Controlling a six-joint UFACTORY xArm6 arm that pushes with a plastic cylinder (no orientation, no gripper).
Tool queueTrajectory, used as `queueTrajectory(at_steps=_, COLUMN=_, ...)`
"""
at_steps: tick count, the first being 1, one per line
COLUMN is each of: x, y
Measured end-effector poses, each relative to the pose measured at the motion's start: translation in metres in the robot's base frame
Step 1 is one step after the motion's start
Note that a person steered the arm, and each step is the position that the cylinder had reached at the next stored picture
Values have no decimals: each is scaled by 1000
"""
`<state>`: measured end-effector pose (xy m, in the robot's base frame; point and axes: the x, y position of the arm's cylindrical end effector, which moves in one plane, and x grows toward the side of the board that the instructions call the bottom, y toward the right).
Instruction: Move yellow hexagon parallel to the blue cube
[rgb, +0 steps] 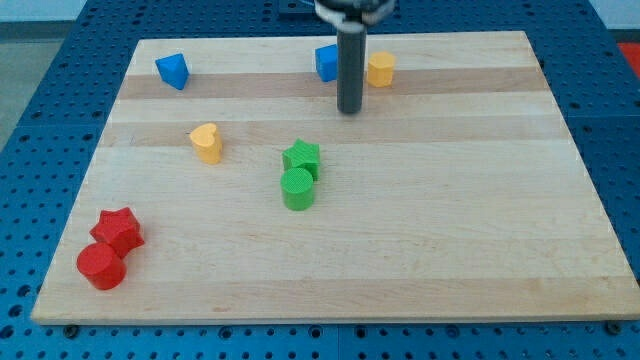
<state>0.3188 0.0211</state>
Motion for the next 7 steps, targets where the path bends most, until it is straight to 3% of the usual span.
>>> queueTrajectory(at_steps=2, x=-44, y=0)
queueTrajectory(at_steps=3, x=-45, y=0)
queueTrajectory(at_steps=7, x=-46, y=96)
